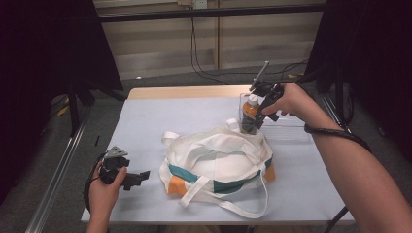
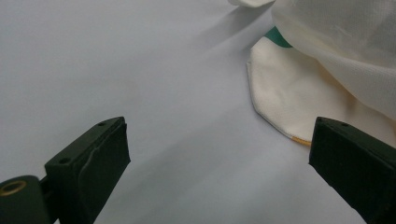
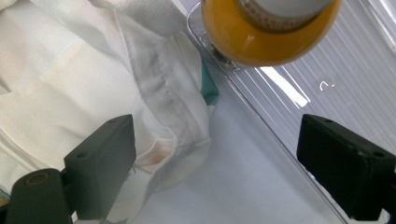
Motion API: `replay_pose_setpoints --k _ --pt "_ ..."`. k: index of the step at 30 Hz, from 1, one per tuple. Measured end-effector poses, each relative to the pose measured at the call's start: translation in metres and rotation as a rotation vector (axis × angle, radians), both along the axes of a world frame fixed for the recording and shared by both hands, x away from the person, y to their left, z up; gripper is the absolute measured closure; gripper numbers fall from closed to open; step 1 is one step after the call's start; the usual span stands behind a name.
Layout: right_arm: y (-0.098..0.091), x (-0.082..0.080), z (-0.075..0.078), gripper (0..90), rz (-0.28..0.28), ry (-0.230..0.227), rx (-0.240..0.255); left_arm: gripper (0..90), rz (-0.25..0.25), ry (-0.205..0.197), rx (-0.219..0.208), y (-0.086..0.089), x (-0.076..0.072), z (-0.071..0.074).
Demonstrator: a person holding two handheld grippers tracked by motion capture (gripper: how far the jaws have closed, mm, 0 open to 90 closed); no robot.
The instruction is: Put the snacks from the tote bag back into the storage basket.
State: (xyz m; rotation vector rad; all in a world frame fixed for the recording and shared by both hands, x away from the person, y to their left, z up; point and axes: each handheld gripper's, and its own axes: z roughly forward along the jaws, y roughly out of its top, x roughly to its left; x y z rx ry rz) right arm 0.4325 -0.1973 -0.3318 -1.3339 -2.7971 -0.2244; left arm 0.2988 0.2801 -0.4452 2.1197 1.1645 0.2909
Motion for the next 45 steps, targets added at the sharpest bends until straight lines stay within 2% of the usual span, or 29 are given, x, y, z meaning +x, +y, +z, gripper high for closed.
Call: replay_pose_setpoints --k 4,6,20,28,29,32,33,36,38,40,42,45 --pt "-0.005 -0.006 0.002 11.6 0.001 -0.003 0.009 4.8 -0.012 0.007 0.019 0.0 0.001 0.0" --pt "-0.008 -0.009 0.002 11.6 -0.001 -0.003 0.009 4.9 0.0 0.005 0.001 -0.002 0.0 -0.001" --pt "-0.019 -0.03 -0.001 11.6 0.013 -0.002 -0.008 4.9 0.006 0.003 0.006 -0.003 -0.001 -0.001" --pt "-0.029 -0.041 -0.007 11.5 0.016 -0.005 -0.016 4.8 0.008 -0.005 0.011 -0.004 0.0 -0.001" --pt "-0.03 -0.042 -0.008 11.4 0.013 -0.006 -0.017 4.8 0.005 0.007 0.012 -0.005 -0.001 -0.001" --pt "-0.033 -0.045 -0.01 11.5 0.017 -0.01 -0.018 4.8 -0.011 0.008 0.029 -0.004 0.0 -0.001" --pt "-0.034 -0.047 -0.011 11.5 0.018 -0.007 -0.017 4.8 -0.005 0.006 0.019 -0.005 0.0 -0.001" --pt "-0.036 -0.051 -0.014 11.6 0.023 -0.013 -0.036 4.8 -0.007 0.002 0.024 -0.005 -0.001 -0.001" --pt "-0.037 -0.054 -0.014 11.5 0.042 -0.019 -0.031 4.8 -0.011 0.004 0.037 -0.004 0.0 -0.001" --pt "-0.038 -0.059 -0.015 11.5 0.036 -0.023 -0.014 4.8 -0.005 0.007 0.034 -0.004 -0.001 -0.001" --pt "-0.039 -0.062 -0.016 11.6 0.051 -0.029 -0.04 4.8 0.005 0.009 0.026 -0.005 -0.001 -0.002" --pt "-0.04 -0.068 -0.02 11.6 0.06 -0.038 -0.051 4.8 -0.002 0.006 0.031 -0.005 -0.001 -0.001"
